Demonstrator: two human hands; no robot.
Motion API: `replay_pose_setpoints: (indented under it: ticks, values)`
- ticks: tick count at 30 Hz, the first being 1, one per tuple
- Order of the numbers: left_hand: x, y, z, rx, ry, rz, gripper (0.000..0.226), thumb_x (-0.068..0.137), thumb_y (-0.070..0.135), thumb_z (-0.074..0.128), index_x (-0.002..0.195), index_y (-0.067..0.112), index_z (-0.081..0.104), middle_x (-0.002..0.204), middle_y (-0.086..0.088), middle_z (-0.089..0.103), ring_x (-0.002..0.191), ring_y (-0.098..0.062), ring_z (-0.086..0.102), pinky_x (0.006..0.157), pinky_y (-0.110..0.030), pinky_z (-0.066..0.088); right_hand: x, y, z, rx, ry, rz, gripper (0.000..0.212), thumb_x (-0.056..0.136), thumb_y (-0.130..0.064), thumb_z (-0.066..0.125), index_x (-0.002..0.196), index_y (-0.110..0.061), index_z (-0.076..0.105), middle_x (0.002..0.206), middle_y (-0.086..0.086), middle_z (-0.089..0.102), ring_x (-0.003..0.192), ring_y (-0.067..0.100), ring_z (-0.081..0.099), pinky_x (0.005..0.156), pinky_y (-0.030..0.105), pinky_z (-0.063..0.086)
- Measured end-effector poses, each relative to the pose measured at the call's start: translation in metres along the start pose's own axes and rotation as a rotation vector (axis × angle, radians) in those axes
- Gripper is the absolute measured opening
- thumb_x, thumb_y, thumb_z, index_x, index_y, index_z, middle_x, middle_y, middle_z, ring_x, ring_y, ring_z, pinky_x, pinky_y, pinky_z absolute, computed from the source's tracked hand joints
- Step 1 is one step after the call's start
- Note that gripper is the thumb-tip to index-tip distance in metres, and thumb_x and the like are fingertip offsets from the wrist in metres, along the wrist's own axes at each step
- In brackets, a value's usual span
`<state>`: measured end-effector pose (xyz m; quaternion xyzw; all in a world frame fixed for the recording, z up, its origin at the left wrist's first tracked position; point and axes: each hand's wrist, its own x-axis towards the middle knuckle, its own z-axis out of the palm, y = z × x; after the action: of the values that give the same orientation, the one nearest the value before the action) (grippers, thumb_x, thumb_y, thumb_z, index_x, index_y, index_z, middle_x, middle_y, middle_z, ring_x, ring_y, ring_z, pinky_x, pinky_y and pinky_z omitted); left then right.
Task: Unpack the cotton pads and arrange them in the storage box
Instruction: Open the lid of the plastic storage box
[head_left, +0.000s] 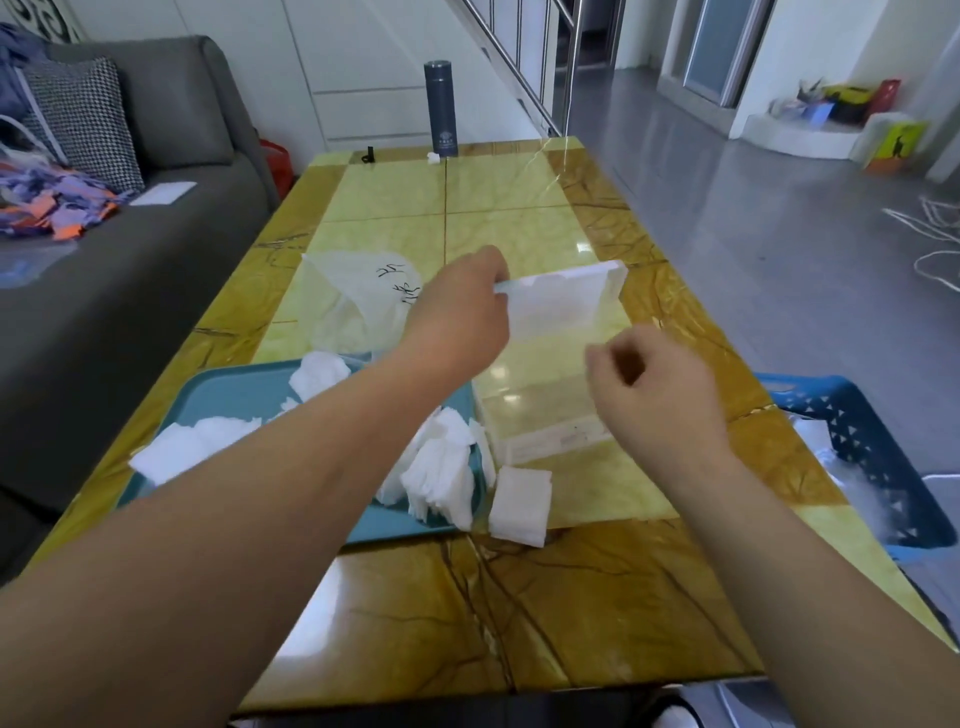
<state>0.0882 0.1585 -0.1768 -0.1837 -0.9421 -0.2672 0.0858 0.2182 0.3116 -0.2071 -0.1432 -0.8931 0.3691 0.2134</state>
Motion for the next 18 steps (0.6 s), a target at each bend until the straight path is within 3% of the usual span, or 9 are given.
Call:
replay_pose_setpoints:
  ticks: [2,4,5,7,9,11,13,15,18]
  values:
    - [0.011,-0.011,-0.001,-0.040,-0.016,-0.096,0.034,0.092,0.006,0.050,0.123,0.019,0.057,0.116,-0.006,0.063,0.104,-0.031,0.061,0.083,-0.039,0.052,-0.015,-0.011,0.008,-0.088,-0.383,0.004,0.018,0.090,-0.044,0.068,0.086,-0.027,0.067,0.086,-0.011,0.068,0.081,0.012,0.064,0.074,0.036,0.056]
    - [0.013,-0.021,0.002,-0.054,-0.071,-0.148,0.063,0.089,0.002,0.052,0.148,0.022,0.042,0.132,-0.008,0.058,0.116,-0.031,0.059,0.090,-0.038,0.052,-0.031,-0.013,0.024,-0.287,-0.638,-0.021,0.028,0.085,-0.049,0.070,0.106,-0.030,0.070,0.108,-0.011,0.069,0.101,0.015,0.066,0.085,0.037,0.057]
    - [0.012,-0.025,0.005,-0.077,-0.092,-0.162,0.077,0.089,0.001,0.053,0.158,0.025,0.029,0.139,-0.008,0.053,0.121,-0.030,0.057,0.092,-0.037,0.050,-0.034,-0.011,0.032,-0.359,-0.687,-0.063,0.030,0.085,-0.049,0.070,0.109,-0.031,0.068,0.113,-0.010,0.067,0.106,0.018,0.064,0.082,0.035,0.055]
    - [0.007,-0.034,0.009,-0.123,-0.112,-0.203,0.094,0.090,0.002,0.058,0.164,0.028,0.006,0.153,-0.008,0.041,0.128,-0.027,0.053,0.091,-0.033,0.047,-0.036,-0.010,0.041,-0.442,-0.699,-0.120,0.022,0.085,-0.047,0.069,0.092,-0.029,0.059,0.100,-0.006,0.063,0.096,0.020,0.061,0.063,0.031,0.045]
    - [-0.003,-0.042,0.013,-0.103,-0.103,-0.226,0.090,0.093,0.007,0.060,0.164,0.024,0.008,0.160,-0.007,0.033,0.131,-0.025,0.051,0.092,-0.028,0.040,-0.034,-0.011,0.046,-0.487,-0.701,-0.103,0.022,0.084,-0.044,0.070,0.092,-0.028,0.057,0.098,-0.005,0.061,0.094,0.022,0.060,0.061,0.031,0.041]
    - [-0.017,-0.047,0.013,-0.076,-0.063,-0.179,0.070,0.092,0.009,0.058,0.157,0.019,0.033,0.157,-0.003,0.037,0.128,-0.024,0.054,0.097,-0.028,0.041,-0.034,-0.013,0.049,-0.492,-0.731,-0.074,0.031,0.083,-0.039,0.072,0.110,-0.028,0.061,0.109,-0.005,0.064,0.102,0.023,0.063,0.069,0.032,0.046]
    - [-0.036,-0.049,0.012,-0.110,-0.041,-0.055,0.049,0.087,0.006,0.057,0.133,0.021,0.058,0.142,0.003,0.048,0.118,-0.021,0.058,0.099,-0.034,0.048,-0.034,-0.014,0.050,-0.451,-0.764,-0.019,0.037,0.083,-0.036,0.074,0.116,-0.024,0.061,0.111,-0.002,0.066,0.101,0.023,0.064,0.069,0.033,0.049]
    - [-0.060,-0.050,0.011,-0.159,-0.105,0.076,0.040,0.080,0.004,0.059,0.113,0.027,0.064,0.134,0.010,0.049,0.119,-0.015,0.055,0.096,-0.034,0.048,-0.032,-0.013,0.050,-0.398,-0.798,0.039,0.034,0.083,-0.036,0.077,0.105,-0.014,0.064,0.097,0.005,0.067,0.087,0.023,0.064,0.064,0.035,0.049]
    - [-0.090,-0.050,0.012,-0.103,-0.289,0.203,0.041,0.078,0.004,0.063,0.106,0.034,0.063,0.151,0.014,0.040,0.139,-0.010,0.038,0.102,-0.028,0.040,-0.028,-0.009,0.046,-0.309,-0.820,0.109,0.034,0.078,-0.034,0.081,0.077,-0.012,0.055,0.071,0.005,0.049,0.062,0.019,0.049,0.055,0.034,0.037]
